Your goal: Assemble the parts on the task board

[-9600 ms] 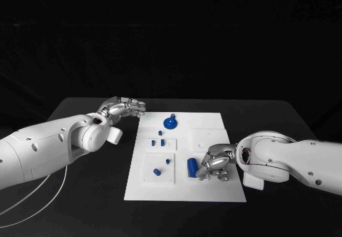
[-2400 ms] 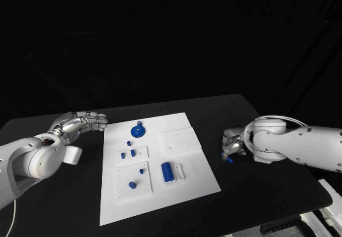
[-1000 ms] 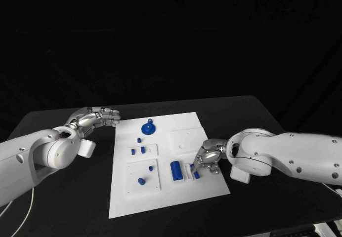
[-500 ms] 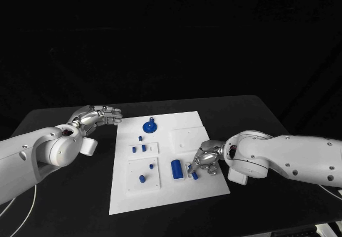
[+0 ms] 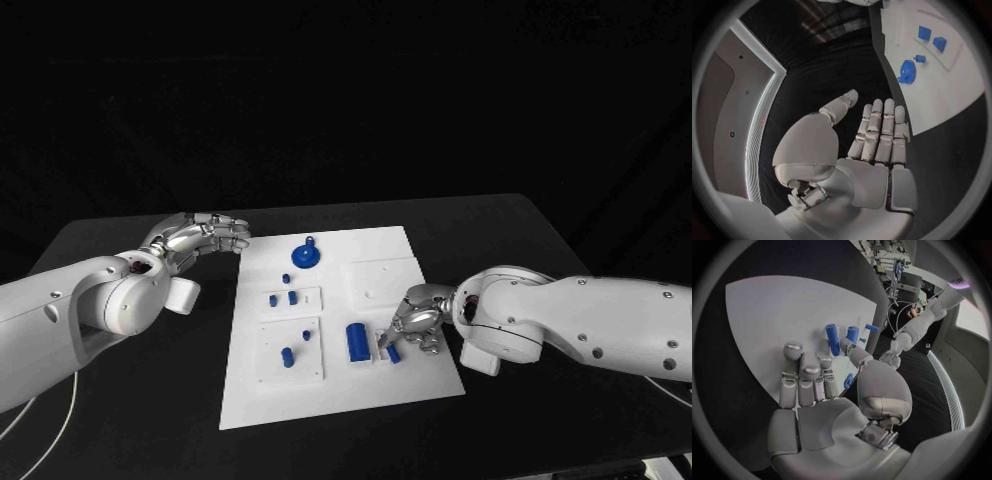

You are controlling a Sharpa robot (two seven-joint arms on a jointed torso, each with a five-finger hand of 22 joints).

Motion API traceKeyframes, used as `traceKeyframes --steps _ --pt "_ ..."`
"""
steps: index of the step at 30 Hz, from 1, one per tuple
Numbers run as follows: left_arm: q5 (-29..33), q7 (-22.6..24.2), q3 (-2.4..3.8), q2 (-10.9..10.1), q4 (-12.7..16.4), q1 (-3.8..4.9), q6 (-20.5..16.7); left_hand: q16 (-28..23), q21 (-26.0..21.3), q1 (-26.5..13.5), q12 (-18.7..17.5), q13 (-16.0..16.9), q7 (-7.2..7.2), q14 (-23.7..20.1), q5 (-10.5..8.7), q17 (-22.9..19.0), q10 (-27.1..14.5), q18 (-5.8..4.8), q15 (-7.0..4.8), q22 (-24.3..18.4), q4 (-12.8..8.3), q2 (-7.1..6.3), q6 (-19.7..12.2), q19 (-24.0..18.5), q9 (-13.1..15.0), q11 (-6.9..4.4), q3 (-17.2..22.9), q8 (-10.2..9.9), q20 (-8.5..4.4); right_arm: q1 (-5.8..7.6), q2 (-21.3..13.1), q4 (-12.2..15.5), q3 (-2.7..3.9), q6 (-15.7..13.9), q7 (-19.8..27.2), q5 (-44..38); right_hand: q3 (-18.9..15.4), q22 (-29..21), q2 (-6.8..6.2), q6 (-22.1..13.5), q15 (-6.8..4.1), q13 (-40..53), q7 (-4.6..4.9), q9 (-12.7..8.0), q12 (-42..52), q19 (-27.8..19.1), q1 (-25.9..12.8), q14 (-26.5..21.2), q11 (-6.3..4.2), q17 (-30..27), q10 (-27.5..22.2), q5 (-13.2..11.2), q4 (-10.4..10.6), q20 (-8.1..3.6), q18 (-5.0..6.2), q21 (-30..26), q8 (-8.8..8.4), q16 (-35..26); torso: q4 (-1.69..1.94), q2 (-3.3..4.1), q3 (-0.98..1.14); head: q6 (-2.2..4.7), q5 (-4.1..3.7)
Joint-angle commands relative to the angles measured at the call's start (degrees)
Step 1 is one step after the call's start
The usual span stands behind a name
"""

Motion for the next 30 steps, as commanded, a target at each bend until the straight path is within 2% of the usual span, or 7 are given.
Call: traceKeyframes --steps 1,14,20,22,23,24,30 --pt "0.1 0.1 0.04 0.0 0.1 0.03 0.8 -0.4 -0.3 -0.5 0.0 -0.1 0.04 0.3 -0.11 0.1 -0.3 0.40 0.03 0.1 0.3 0.14 -0.4 0.1 -0.1 -0.13 -0.2 0.4 0.34 -0.23 0.2 -0.1 -0.12 -0.2 -0.2 -1.0 -0.3 0.5 0.09 0.1 -0.48 0.0 0.31 -0.5 0.1 0.1 -0.6 0.0 -0.16 0.1 -0.1 -0.3 0.2 -0.41 1.63 -0.2 -0.15 0.2 -0.01 0.00 -0.05 0.03 0.11" --pt "0.1 0.1 0.03 -0.1 0.2 0.03 1.0 -0.4 -0.3 -0.7 0.0 -0.1 0.05 0.3 -0.13 0.2 -0.3 0.39 0.03 0.1 0.5 0.21 -0.4 0.1 -0.1 -0.13 -0.2 0.4 0.34 -0.23 0.6 0.4 -0.10 -0.4 -0.3 -1.5 -0.7 0.5 0.64 0.2 -0.54 0.1 0.25 -0.6 0.1 0.1 -1.6 0.0 -0.23 0.1 -0.1 -0.4 1.1 -0.50 1.63 -0.3 -0.15 0.3 -0.04 0.00 0.00 0.17 0.80" --pt "0.1 0.0 0.03 -0.1 0.2 0.03 1.0 -0.4 -0.3 -0.7 0.0 -0.1 0.05 0.3 -0.13 0.2 -0.3 0.39 0.03 0.1 0.5 0.23 -0.4 0.1 -0.1 -0.14 -0.2 0.4 0.34 -0.22 0.4 0.3 -0.10 0.0 -0.6 -1.9 0.0 0.6 2.20 0.3 -0.59 0.1 0.19 -0.6 0.1 0.0 -1.0 0.0 -0.30 0.2 0.0 -0.8 1.5 -0.64 1.63 -0.3 -0.13 0.3 -0.01 0.00 -0.05 0.15 0.97" --pt "0.0 0.0 0.03 -0.1 0.2 0.03 1.0 -0.4 -0.3 -0.7 0.0 -0.1 0.05 0.3 -0.13 0.2 -0.3 0.39 0.03 0.1 0.5 0.24 -0.4 0.1 -0.1 -0.14 -0.2 0.4 0.33 -0.22 0.2 0.3 -0.10 0.2 -0.6 -1.9 2.1 0.5 2.35 0.4 -0.61 0.1 0.15 -0.8 0.1 0.0 -0.3 0.0 -0.30 0.2 0.0 -4.4 2.6 -0.65 1.63 -0.4 -0.16 0.3 0.00 0.00 -0.06 0.17 1.02" --pt "0.0 0.0 0.02 -0.1 0.2 0.03 1.0 -0.4 -0.3 -0.7 0.0 -0.1 0.04 0.3 -0.13 0.2 -0.3 0.39 0.03 0.1 0.5 0.24 -0.4 0.1 -0.1 -0.14 -0.2 0.4 0.33 -0.22 0.2 0.2 -0.10 0.3 -0.7 -2.0 4.8 0.5 1.68 0.5 -0.62 0.0 0.11 -0.9 0.0 0.0 0.4 0.0 -0.34 0.2 0.0 -6.6 3.8 -0.66 1.63 -0.5 -0.17 0.3 0.00 -0.01 -0.06 0.19 1.03" --pt "0.0 -0.1 0.02 -0.1 0.2 0.03 1.0 -0.5 -0.3 -0.7 0.0 -0.1 0.04 0.3 -0.13 0.2 -0.3 0.39 0.02 0.2 0.5 0.24 -0.4 0.1 -0.1 -0.14 -0.2 0.4 0.33 -0.22 0.1 0.2 -0.10 0.6 -0.7 -2.2 8.3 0.5 0.12 0.5 -0.66 0.0 0.16 -0.9 0.0 0.2 0.8 0.0 -0.28 0.2 0.1 -7.1 5.6 -0.58 1.63 -0.4 -0.17 0.4 0.01 -0.01 -0.05 0.21 1.02" --pt "-0.1 -0.1 0.01 -0.2 0.2 0.03 1.1 -0.5 -0.4 -0.7 0.0 -0.1 0.04 0.3 -0.13 0.3 -0.3 0.40 0.02 0.2 0.5 0.23 -0.4 0.1 -0.1 -0.14 -0.2 0.4 0.33 -0.21 -0.2 0.1 -0.10 1.9 -0.7 -2.6 12.7 0.7 2.10 0.5 -0.58 0.1 0.18 -1.1 0.0 0.2 2.0 0.0 -0.29 0.3 0.1 -7.2 6.1 -0.55 1.63 -0.2 -0.18 0.4 -0.01 0.00 -0.02 0.26 1.08"
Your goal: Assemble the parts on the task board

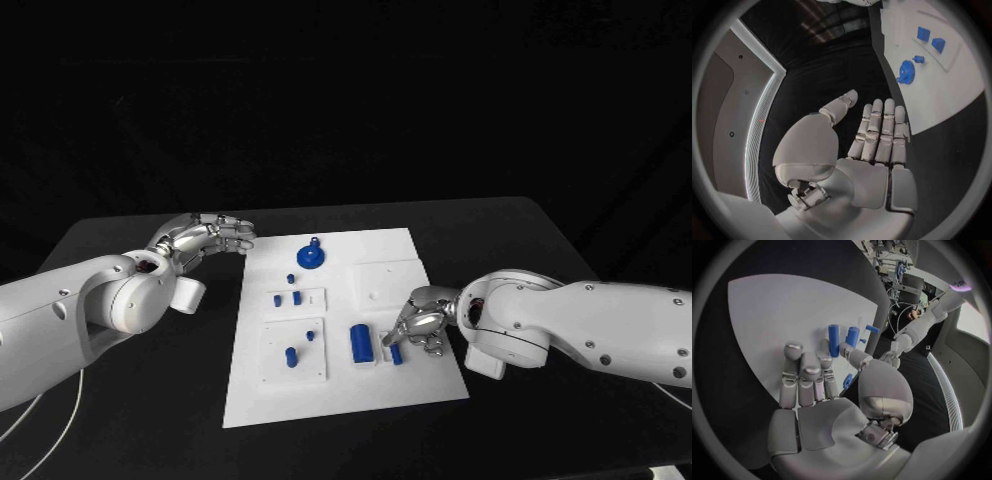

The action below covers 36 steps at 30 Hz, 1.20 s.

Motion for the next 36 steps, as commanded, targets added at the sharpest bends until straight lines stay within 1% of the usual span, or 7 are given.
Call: traceKeyframes --steps 1,9,12,20,32,36 --pt "0.0 0.2 0.03 0.0 0.2 0.03 0.9 -0.2 -0.4 -0.5 0.0 -0.1 0.02 0.3 -0.13 0.1 -0.3 0.52 0.02 0.1 0.3 -0.01 -0.4 0.1 -0.1 -0.15 0.0 0.2 0.33 -0.20 -0.2 -0.1 -0.16 2.0 -0.4 -1.3 1.8 0.8 1.23 0.2 -0.23 0.1 0.09 0.1 0.0 0.1 0.9 0.0 -0.27 0.1 0.1 -0.2 0.1 -0.09 1.63 0.2 -0.26 0.2 -0.01 0.01 0.03 0.02 0.07" --pt "0.0 0.1 0.03 0.0 0.1 0.03 0.9 -0.3 -0.4 -0.5 0.0 -0.1 0.01 0.3 -0.14 0.1 -0.3 0.52 0.02 0.1 0.3 -0.02 -0.4 0.1 -0.1 -0.15 0.0 0.2 0.32 0.03 -0.5 0.7 -0.12 2.4 0.0 -0.9 2.5 0.8 1.33 0.3 -0.18 0.1 0.12 0.0 0.0 0.1 0.7 0.0 -0.24 0.1 0.1 -0.2 -0.1 0.00 1.63 0.3 -0.24 0.2 -0.03 0.02 0.04 0.13 0.20" --pt "0.0 0.1 0.02 0.0 0.1 0.03 1.0 -0.3 -0.4 -0.5 0.0 -0.1 0.01 0.3 -0.15 0.1 -0.3 0.52 0.02 0.1 0.4 -0.01 -0.4 0.1 -0.1 -0.15 0.0 0.2 0.32 0.34 -0.7 0.9 -0.09 2.3 0.0 -0.5 2.6 0.9 1.41 0.4 -0.17 0.1 0.12 -0.1 0.1 0.1 0.7 0.0 -0.24 0.1 0.1 -0.2 -0.2 0.03 1.63 0.3 -0.22 0.2 0.01 0.01 0.04 0.18 0.24" --pt "-0.1 -0.1 0.01 0.1 0.1 0.03 1.2 -0.3 -0.4 -0.6 0.0 -0.1 0.01 0.3 -0.17 0.2 -0.3 0.52 0.02 0.1 0.4 -0.03 -0.4 0.1 -0.1 -0.15 -0.1 0.2 0.32 1.19 -1.0 1.1 0.04 1.9 -0.5 1.0 2.7 0.9 1.61 0.5 -0.16 0.1 0.11 -0.1 0.1 0.2 0.4 0.0 -0.24 0.1 0.2 -0.2 -0.3 0.07 1.63 0.4 -0.17 0.3 0.05 0.01 -0.04 0.28 0.36" --pt "-0.3 -0.3 0.00 0.0 0.1 0.04 1.3 -0.3 -0.4 -0.6 0.0 -0.1 0.02 0.3 -0.21 0.2 -0.3 0.51 0.02 0.2 0.4 -0.05 -0.5 0.1 -0.1 -0.14 -0.1 0.2 0.32 1.97 -1.0 0.5 0.31 0.7 -1.6 2.0 2.8 1.0 1.86 0.7 -0.15 0.1 0.09 -0.2 0.1 0.2 0.0 0.1 -0.25 0.2 0.3 -0.2 -0.6 0.15 1.63 0.6 -0.10 0.4 0.02 0.02 -0.04 0.25 0.52" --pt "-0.4 -0.5 0.00 0.0 0.2 0.04 1.4 -0.4 -0.4 -0.7 0.0 -0.1 0.02 0.3 -0.22 0.2 -0.3 0.51 0.02 0.2 0.5 -0.06 -0.5 0.1 -0.1 -0.14 -0.1 0.2 0.32 1.98 -0.7 0.3 0.31 0.6 -2.2 2.1 2.9 1.0 1.94 0.8 -0.16 0.1 0.07 -0.3 0.2 0.2 -0.2 0.1 -0.26 0.2 0.3 -0.1 -0.7 0.18 1.63 0.7 -0.07 0.4 0.03 0.05 0.00 0.22 0.57"
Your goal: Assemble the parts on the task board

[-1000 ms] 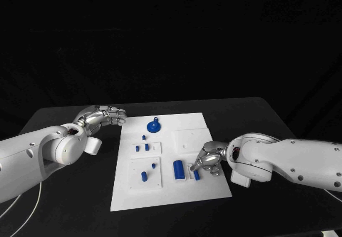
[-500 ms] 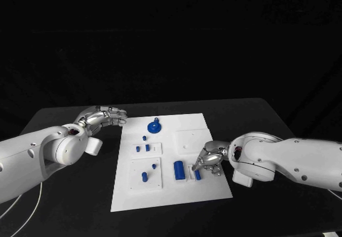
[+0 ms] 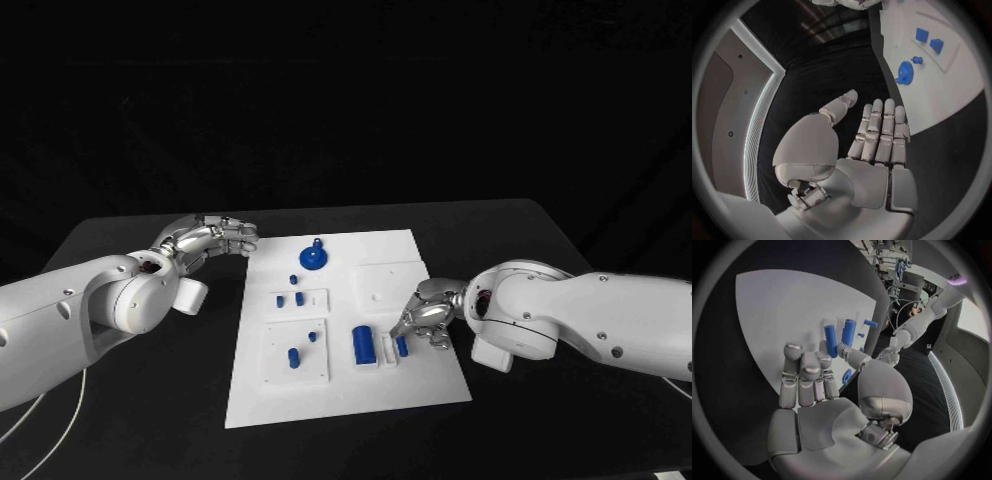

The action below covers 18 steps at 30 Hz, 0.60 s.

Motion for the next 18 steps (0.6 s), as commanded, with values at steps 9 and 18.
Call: traceKeyframes --steps 9,18 --pt "-0.5 -0.3 0.03 -0.1 0.2 0.04 1.2 -0.4 -0.3 -0.7 0.0 -0.1 0.02 0.3 -0.26 0.1 -0.3 0.81 0.02 0.1 0.3 -0.09 -0.5 0.1 -0.1 -0.14 0.0 0.2 0.33 -0.01 1.2 -0.4 -0.03 0.8 -1.8 0.8 0.3 1.0 0.24 0.5 -0.22 0.1 0.04 -0.3 0.2 0.3 -1.0 0.1 -0.25 0.1 0.4 0.1 -0.3 0.13 1.63 0.4 0.30 0.4 -0.08 0.00 0.04 -0.19 0.24" --pt "-0.6 -0.5 0.02 -0.2 0.3 0.05 1.3 -0.4 -0.3 -0.8 0.0 -0.1 0.02 0.3 -0.30 0.2 -0.3 0.80 0.02 0.2 0.4 -0.13 -0.5 0.1 -0.1 -0.14 0.0 0.2 0.33 -0.01 2.3 -0.5 -0.05 1.1 -2.3 1.1 0.2 1.0 0.16 0.5 -0.21 0.1 0.05 -0.4 0.2 0.3 -1.7 0.1 -0.25 0.1 0.4 0.0 -0.2 0.18 1.63 0.5 0.29 0.4 -0.04 0.03 0.06 -0.25 0.38"
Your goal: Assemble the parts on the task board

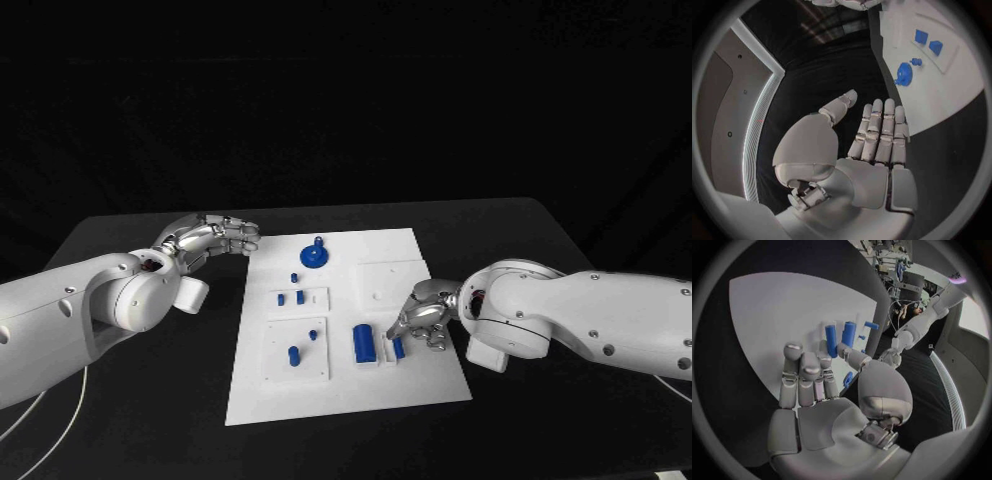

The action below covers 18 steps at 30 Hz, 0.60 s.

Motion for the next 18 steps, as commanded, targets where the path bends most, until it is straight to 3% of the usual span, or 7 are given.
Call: traceKeyframes --steps 1,18 --pt "-0.4 0.0 0.03 0.0 0.2 0.04 1.0 -0.2 -0.3 -0.6 0.0 -0.1 0.02 0.3 -0.31 0.1 -0.3 0.81 0.02 0.1 0.4 0.11 -0.5 0.1 -0.1 -0.14 0.0 0.2 0.33 -0.03 0.4 0.0 0.02 0.9 -0.4 0.3 0.0 1.0 0.11 0.5 -0.30 0.1 0.06 -0.1 0.2 0.3 -0.6 0.2 -0.05 0.1 0.2 0.2 -0.1 0.16 1.64 0.2 -0.16 0.3 0.04 0.03 0.00 0.00 0.08" --pt "-0.7 -0.4 0.03 -0.2 0.3 0.05 1.3 -0.3 -0.4 -0.8 0.0 -0.1 0.02 0.3 -0.35 0.2 -0.3 0.80 0.03 0.1 0.6 0.09 -0.5 0.1 -0.1 -0.14 0.0 0.2 0.34 -0.14 1.8 -0.9 -0.02 1.1 -1.2 -0.5 -0.1 0.9 -0.03 0.5 -0.30 0.1 0.05 -0.3 0.1 0.3 -1.5 0.2 -0.05 0.1 0.1 0.2 0.2 0.18 1.64 0.3 -0.18 0.3 0.04 0.00 -0.01 -0.20 0.63"
